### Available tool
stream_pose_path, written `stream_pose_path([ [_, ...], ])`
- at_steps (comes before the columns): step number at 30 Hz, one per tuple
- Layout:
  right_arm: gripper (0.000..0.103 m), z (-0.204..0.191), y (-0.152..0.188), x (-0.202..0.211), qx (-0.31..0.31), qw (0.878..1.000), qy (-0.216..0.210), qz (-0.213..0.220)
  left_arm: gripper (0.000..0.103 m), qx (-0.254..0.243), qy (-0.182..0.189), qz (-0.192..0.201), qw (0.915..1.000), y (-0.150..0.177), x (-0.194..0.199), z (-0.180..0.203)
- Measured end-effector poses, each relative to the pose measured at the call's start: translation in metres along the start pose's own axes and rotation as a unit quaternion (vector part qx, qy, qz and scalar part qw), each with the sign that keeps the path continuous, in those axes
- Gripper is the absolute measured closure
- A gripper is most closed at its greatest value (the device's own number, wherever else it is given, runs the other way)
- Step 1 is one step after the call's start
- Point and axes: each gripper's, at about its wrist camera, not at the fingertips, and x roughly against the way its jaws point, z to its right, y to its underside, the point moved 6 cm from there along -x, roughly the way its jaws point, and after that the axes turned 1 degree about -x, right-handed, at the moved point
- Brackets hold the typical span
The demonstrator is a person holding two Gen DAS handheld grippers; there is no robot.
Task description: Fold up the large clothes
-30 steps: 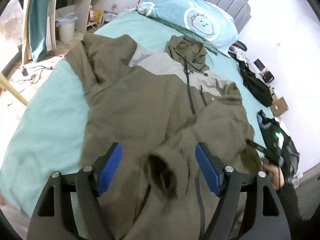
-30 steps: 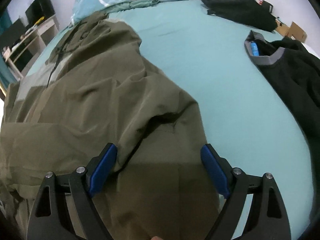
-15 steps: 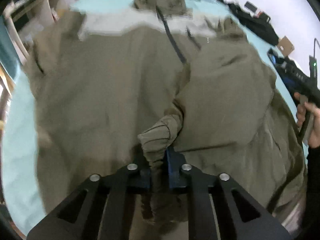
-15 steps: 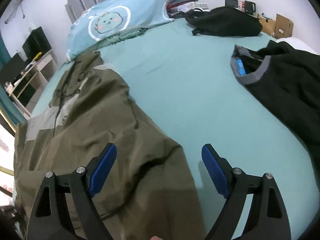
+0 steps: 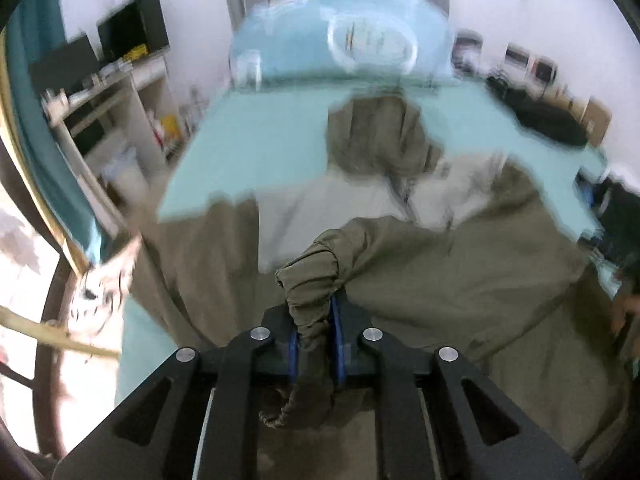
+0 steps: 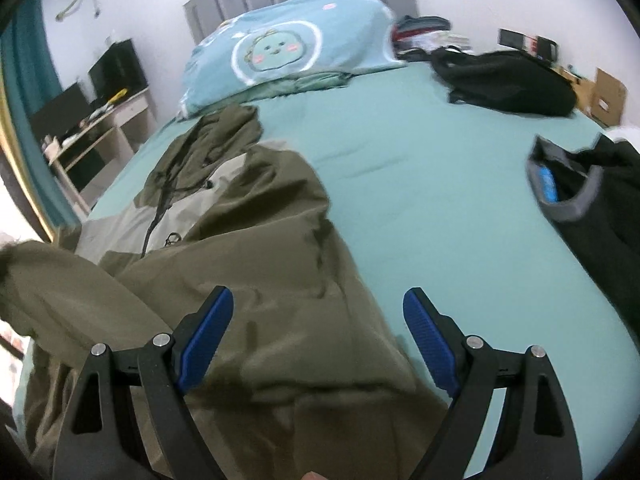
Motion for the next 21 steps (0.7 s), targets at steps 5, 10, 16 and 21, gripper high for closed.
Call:
stream_pose_path([
  [5,0.016,-0.01,-0.036,-0.018,0.057,0.998,0.013,0.007,0.071,0.026,0.015,-0.037,0.9989,0.049,-0.025,-0.014],
  [10,0.017,-0.01,-0.052,-0.078,0.061,0.995,0.0,-0.081,0.057,0.102,0.061,-0.006,0.9929,0.061,-0.018,-0.037],
  [16,0.097,-0.017,-0.032,-0.129,0.05,0.99,0.001,-0.135,0.03,0.165,0.1,0.027,0.9807,0.061,-0.007,-0.071],
  [21,0.1,0.017,-0.049,-0.12,0.023,0.993,0.072,-0.091,0.027,0.181,0.071,0.049,0.9797,0.065,0.005,-0.117],
])
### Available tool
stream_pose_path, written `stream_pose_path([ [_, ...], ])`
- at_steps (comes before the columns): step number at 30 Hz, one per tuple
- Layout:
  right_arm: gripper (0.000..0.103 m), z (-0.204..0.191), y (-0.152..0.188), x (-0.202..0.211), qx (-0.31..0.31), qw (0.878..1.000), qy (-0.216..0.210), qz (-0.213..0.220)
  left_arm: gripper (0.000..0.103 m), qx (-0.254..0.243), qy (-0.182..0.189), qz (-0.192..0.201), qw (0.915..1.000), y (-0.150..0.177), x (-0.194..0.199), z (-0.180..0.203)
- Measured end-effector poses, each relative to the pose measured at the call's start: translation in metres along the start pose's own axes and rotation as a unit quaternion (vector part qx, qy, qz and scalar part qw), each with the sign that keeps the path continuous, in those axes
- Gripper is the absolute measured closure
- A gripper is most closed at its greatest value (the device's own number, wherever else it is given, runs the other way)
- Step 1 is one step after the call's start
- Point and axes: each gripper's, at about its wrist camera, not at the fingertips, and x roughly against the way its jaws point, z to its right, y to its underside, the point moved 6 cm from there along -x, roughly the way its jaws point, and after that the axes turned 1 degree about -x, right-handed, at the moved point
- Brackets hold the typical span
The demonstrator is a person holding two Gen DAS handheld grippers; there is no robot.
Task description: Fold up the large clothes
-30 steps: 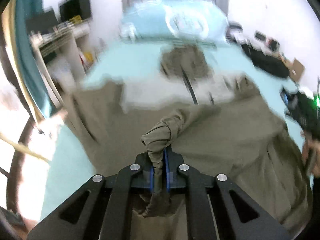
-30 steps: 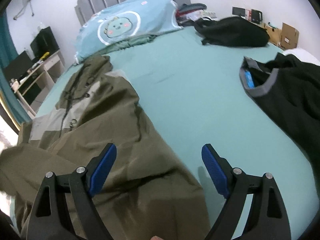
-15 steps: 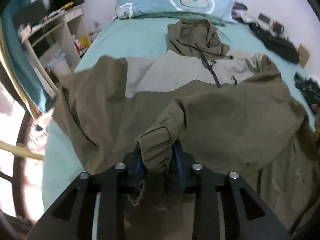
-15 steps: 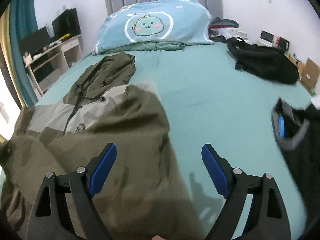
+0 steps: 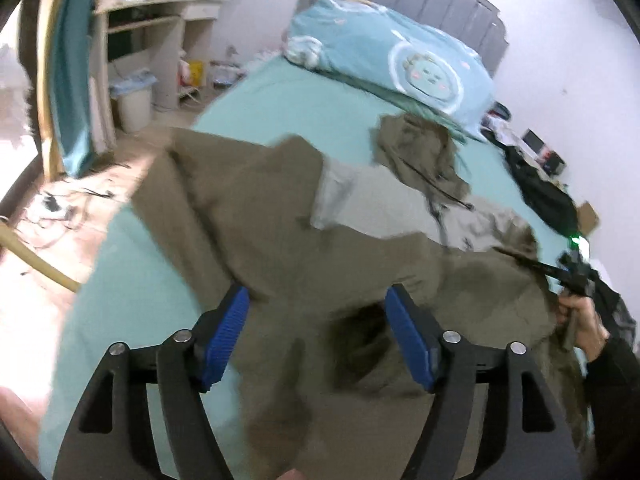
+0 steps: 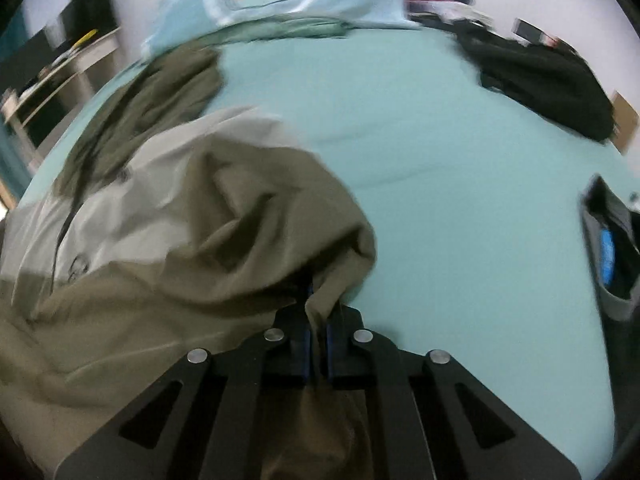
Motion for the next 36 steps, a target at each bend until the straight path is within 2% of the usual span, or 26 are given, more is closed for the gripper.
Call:
stream_pose_path([
  [3,0.099,0.02,0.003,0.015,-0.023,1.0,-0.001,0.008,0.026,0.018,-0.05,0.009,0.9985,-0.015,-0.007,-0.04],
  [4,0.094,0.022,0.006,0.025,-0.018,1.0,0.003,0.015,0.026,0.024,-0.071,0.01,0.9972,-0.021,-0.014,-0.054],
  [6,0.064,0.026,0.014,0.051,0.004,0.999,0.021,0.04,0.026,0.04,-0.084,0.011,0.9956,-0.03,-0.027,-0.072],
  [7,0.027,0.03,0.021,0.067,0.006,0.998,0.025,0.053,0.026,0.05,-0.083,0.014,0.9952,-0.035,-0.036,-0.079],
  [8,0.005,0.033,0.028,0.079,0.002,0.998,0.023,0.061,0.026,0.051,-0.085,0.018,0.9949,-0.038,-0.042,-0.084],
  [12,0.003,0.051,0.061,0.125,-0.035,0.995,0.007,0.089,0.026,0.048,-0.133,0.023,0.9896,-0.059,-0.075,-0.107],
  [16,0.003,0.053,0.089,0.129,-0.085,0.994,-0.004,0.07,0.027,0.041,-0.152,0.003,0.9876,-0.068,-0.108,-0.127],
  [17,0.003,0.051,0.09,0.128,-0.093,0.993,-0.006,0.066,0.035,0.028,-0.15,-0.007,0.9882,-0.067,-0.116,-0.127],
  [18,0.003,0.046,0.091,0.128,-0.096,0.993,-0.007,0.067,0.05,0.016,-0.144,-0.013,0.9893,-0.065,-0.121,-0.126],
  [19,0.003,0.039,0.089,0.127,-0.09,0.993,-0.007,0.07,0.056,0.001,-0.141,-0.022,0.9898,-0.062,-0.126,-0.124],
  [21,0.003,0.026,0.087,0.129,-0.071,0.994,-0.004,0.078,0.079,-0.009,-0.144,-0.038,0.9888,-0.056,-0.132,-0.124],
  [24,0.003,0.006,0.088,0.131,-0.044,0.995,-0.011,0.085,0.097,-0.036,-0.138,-0.042,0.989,-0.054,-0.131,-0.12],
  [27,0.003,-0.008,0.093,0.131,-0.036,0.995,-0.029,0.085,0.101,-0.03,-0.138,-0.019,0.9899,-0.054,-0.117,-0.122],
  [31,0.003,-0.02,0.101,0.134,-0.023,0.996,-0.04,0.082,0.101,0.0,-0.141,0.038,0.9893,-0.063,-0.079,-0.122],
  [36,0.003,-0.029,0.106,0.15,-0.034,0.993,-0.059,0.092,0.101,-0.001,-0.132,0.092,0.987,-0.068,-0.036,-0.099],
])
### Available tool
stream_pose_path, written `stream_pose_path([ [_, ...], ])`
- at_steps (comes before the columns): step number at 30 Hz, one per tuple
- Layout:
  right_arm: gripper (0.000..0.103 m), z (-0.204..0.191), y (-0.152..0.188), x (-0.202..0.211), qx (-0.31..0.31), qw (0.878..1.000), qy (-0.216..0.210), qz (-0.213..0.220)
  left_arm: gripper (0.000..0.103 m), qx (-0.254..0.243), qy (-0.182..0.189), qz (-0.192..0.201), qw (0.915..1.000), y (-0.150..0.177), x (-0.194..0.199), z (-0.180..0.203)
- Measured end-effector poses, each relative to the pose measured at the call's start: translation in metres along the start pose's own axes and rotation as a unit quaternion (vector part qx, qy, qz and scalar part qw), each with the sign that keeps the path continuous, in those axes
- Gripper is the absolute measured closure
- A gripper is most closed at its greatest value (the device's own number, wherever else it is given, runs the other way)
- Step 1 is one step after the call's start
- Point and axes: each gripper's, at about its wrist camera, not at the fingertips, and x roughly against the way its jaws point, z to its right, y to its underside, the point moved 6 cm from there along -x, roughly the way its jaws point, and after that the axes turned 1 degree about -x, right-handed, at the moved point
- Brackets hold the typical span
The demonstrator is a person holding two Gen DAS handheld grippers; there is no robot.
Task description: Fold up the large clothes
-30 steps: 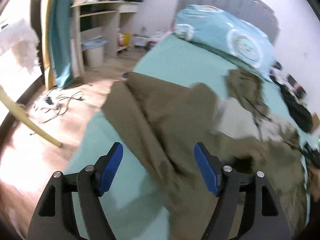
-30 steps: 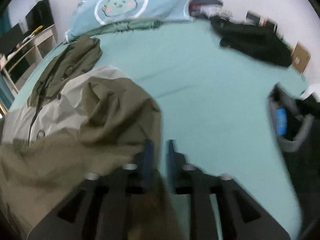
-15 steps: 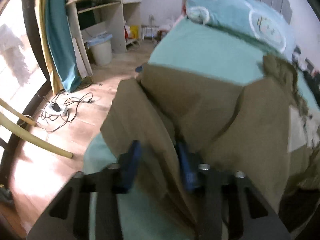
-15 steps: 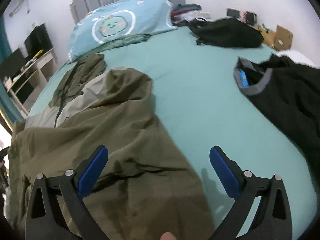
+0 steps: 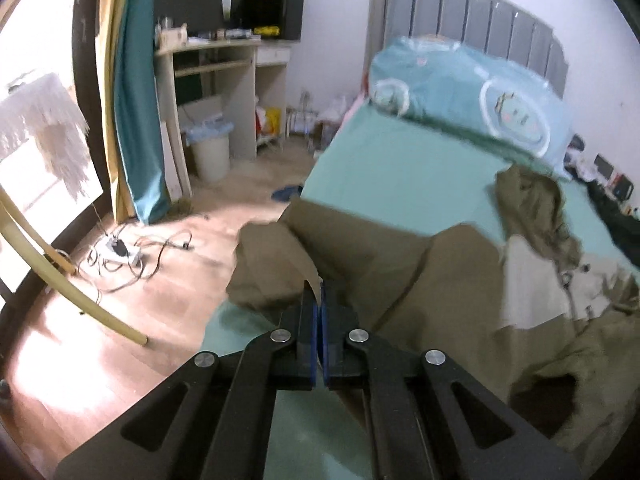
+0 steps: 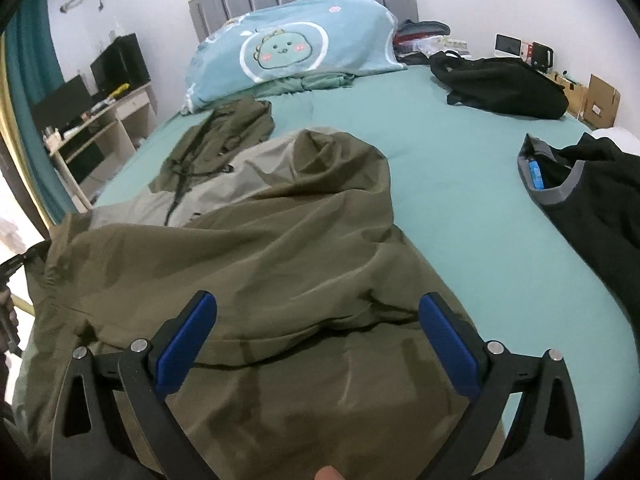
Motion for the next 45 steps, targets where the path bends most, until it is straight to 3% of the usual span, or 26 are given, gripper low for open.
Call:
stream_pose_path([
  [3,0.003,-0.001,0.003,0.006,-0.017,1.0,-0.008,-0.006,0.101,-0.013,-0.017,0.032,0.9993,-0.008,0.033,0.009],
  [7,0.003,-0.004,0.006,0.025,-0.035,0.999,-0.019,-0.001,0.101,-0.035,-0.006,0.073,0.9967,-0.017,0.073,0.033],
  [12,0.003,0.0,0.009,0.041,-0.05,0.998,-0.029,0.003,0.101,-0.07,0.043,0.101,0.9915,-0.028,0.112,0.096],
  [15,0.003,0.008,0.008,0.048,-0.067,0.997,-0.036,0.007,0.101,-0.128,0.096,0.116,0.9804,-0.021,0.141,0.165],
  [18,0.003,0.013,0.003,0.055,-0.069,0.997,-0.036,0.016,0.101,-0.198,0.155,0.088,0.9638,0.015,0.158,0.243],
  [20,0.003,0.016,-0.001,0.06,-0.071,0.996,-0.043,0.022,0.101,-0.233,0.19,0.044,0.9527,0.052,0.16,0.287],
  [22,0.003,0.016,-0.004,0.063,-0.067,0.996,-0.049,0.025,0.09,-0.252,0.211,-0.005,0.9445,0.085,0.156,0.313],
  [23,0.003,0.017,-0.004,0.063,-0.064,0.996,-0.049,0.025,0.075,-0.249,0.226,-0.032,0.9412,0.101,0.154,0.319],
  [24,0.003,0.017,-0.005,0.063,-0.06,0.997,-0.049,0.025,0.056,-0.239,0.238,-0.051,0.9398,0.111,0.155,0.321],
  [26,0.003,0.02,-0.004,0.063,-0.063,0.996,-0.053,0.023,0.042,-0.209,0.249,-0.084,0.9419,0.124,0.157,0.311],
  [29,0.003,0.023,-0.004,0.06,-0.071,0.995,-0.067,0.015,0.042,-0.164,0.243,-0.116,0.949,0.123,0.165,0.277],
  [32,0.003,0.026,-0.005,0.059,-0.072,0.995,-0.07,0.013,0.04,-0.126,0.225,-0.111,0.9598,0.098,0.175,0.228],
  [35,0.003,0.028,-0.006,0.06,-0.075,0.994,-0.073,0.015,0.034,-0.076,0.187,-0.083,0.9758,0.062,0.175,0.172],
  [38,0.003,0.03,-0.006,0.06,-0.076,0.994,-0.074,0.017,0.029,-0.037,0.127,-0.076,0.9883,0.04,0.146,0.123],
  [40,0.003,0.03,-0.006,0.058,-0.078,0.994,-0.074,0.015,0.029,-0.012,0.094,-0.081,0.9922,0.039,0.119,0.095],
  [42,0.003,0.03,-0.005,0.056,-0.081,0.994,-0.074,0.014,0.028,0.008,0.082,-0.111,0.9904,0.049,0.083,0.082],
  [43,0.003,0.03,-0.004,0.055,-0.082,0.994,-0.074,0.012,0.028,0.001,0.083,-0.121,0.9891,0.055,0.071,0.085],
  [45,0.003,0.03,-0.002,0.053,-0.082,0.994,-0.074,0.01,0.028,-0.06,0.059,-0.139,0.9867,0.068,0.046,0.094],
])
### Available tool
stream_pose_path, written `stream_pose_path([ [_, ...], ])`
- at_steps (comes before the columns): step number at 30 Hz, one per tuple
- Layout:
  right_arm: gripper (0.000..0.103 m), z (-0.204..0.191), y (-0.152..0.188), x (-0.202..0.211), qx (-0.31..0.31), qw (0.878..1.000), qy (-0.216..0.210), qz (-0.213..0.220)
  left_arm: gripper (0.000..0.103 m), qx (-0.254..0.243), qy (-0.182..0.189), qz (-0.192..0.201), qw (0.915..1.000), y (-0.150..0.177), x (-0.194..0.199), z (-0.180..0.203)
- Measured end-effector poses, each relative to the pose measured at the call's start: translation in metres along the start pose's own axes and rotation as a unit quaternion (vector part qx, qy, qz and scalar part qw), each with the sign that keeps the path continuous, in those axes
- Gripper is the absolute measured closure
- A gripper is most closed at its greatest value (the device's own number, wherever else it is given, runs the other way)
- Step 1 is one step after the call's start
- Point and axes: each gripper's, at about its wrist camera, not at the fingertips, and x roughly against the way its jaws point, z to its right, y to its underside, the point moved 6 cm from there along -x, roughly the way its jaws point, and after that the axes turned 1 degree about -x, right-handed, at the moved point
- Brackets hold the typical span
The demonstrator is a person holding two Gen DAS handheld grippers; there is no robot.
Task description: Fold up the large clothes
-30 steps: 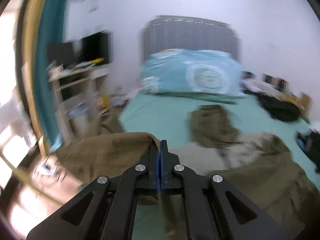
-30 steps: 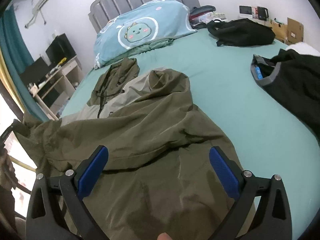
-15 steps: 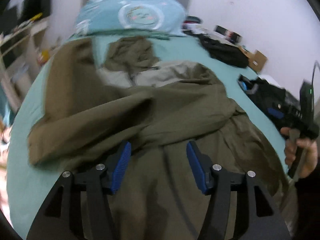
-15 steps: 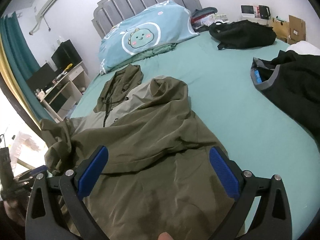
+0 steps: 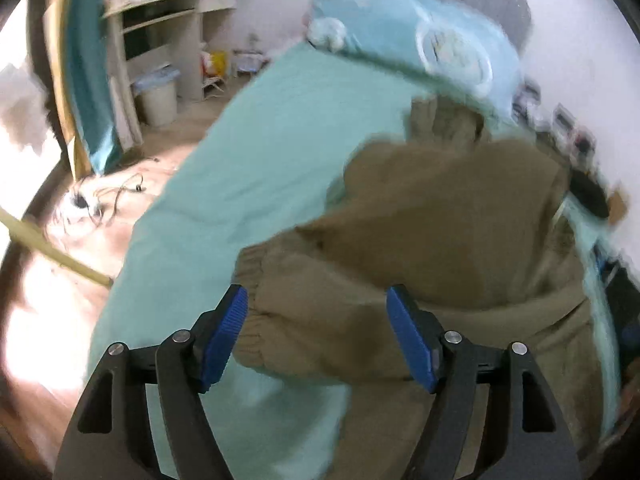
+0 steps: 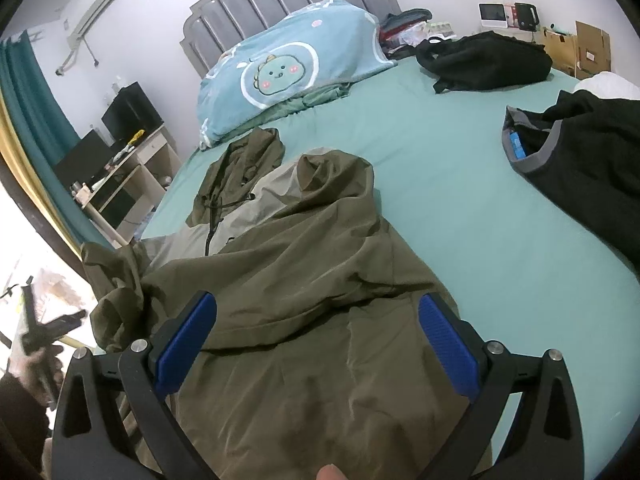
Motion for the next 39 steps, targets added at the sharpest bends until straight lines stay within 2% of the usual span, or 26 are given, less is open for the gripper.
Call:
stream_pose_path([
  [2,0.003,-0.001,0.001,-0.002,0.002,1.0,0.0,0.0,0.027,-0.028,-0.046,-0.008,0.9985,0.006,-0.019,-0.001],
  [5,0.003,-0.001,0.002,-0.003,0.006,1.0,0.001,0.001,0.027,0.003,-0.077,-0.028,0.9967,0.015,-0.039,-0.015],
  [9,0.003,0.0,0.006,-0.012,0.005,1.0,-0.004,-0.009,0.028,0.034,-0.025,-0.114,0.9925,0.041,-0.076,-0.019],
  [10,0.003,-0.001,0.007,-0.014,0.006,1.0,-0.006,-0.011,0.029,0.028,-0.021,-0.109,0.9934,0.043,-0.079,-0.018],
  [12,0.003,-0.002,0.008,-0.015,0.01,1.0,-0.008,-0.012,0.061,0.01,-0.017,-0.088,0.9959,0.041,-0.073,-0.018],
  [14,0.003,-0.003,0.008,-0.014,0.011,1.0,-0.01,-0.01,0.066,0.019,-0.012,-0.064,0.9977,0.033,-0.055,-0.025],
  [17,0.003,-0.007,0.005,-0.009,0.016,1.0,-0.017,0.0,0.069,0.022,-0.038,0.006,0.999,0.008,-0.013,-0.031],
  [20,0.003,-0.01,0.003,-0.004,0.02,1.0,-0.022,0.009,0.069,0.033,-0.054,0.085,0.9944,-0.025,0.047,-0.037],
  [22,0.003,-0.01,0.002,-0.003,0.016,1.0,-0.024,0.012,0.069,0.033,-0.047,0.134,0.9893,-0.046,0.088,-0.029],
  [25,0.003,-0.009,-0.001,0.001,0.013,0.999,-0.026,0.02,0.069,0.007,-0.024,0.208,0.9779,-0.078,0.153,0.013],
  [28,0.003,-0.009,-0.005,0.007,0.018,0.999,-0.021,0.031,0.069,-0.016,0.009,0.263,0.9645,-0.098,0.2,0.057],
  [31,0.003,-0.006,-0.009,0.012,0.02,0.999,-0.015,0.041,0.069,-0.051,0.065,0.289,0.9537,-0.121,0.226,0.122],
  [33,0.003,-0.004,-0.013,0.016,0.019,0.999,-0.015,0.046,0.069,-0.081,0.109,0.286,0.9486,-0.133,0.229,0.173],
  [36,0.003,0.002,-0.019,0.023,0.022,0.998,-0.004,0.058,0.068,-0.127,0.161,0.257,0.9445,-0.137,0.215,0.251],
  [39,0.003,0.009,-0.026,0.03,0.026,0.997,0.015,0.07,0.065,-0.184,0.196,0.194,0.9433,-0.115,0.178,0.333],
])
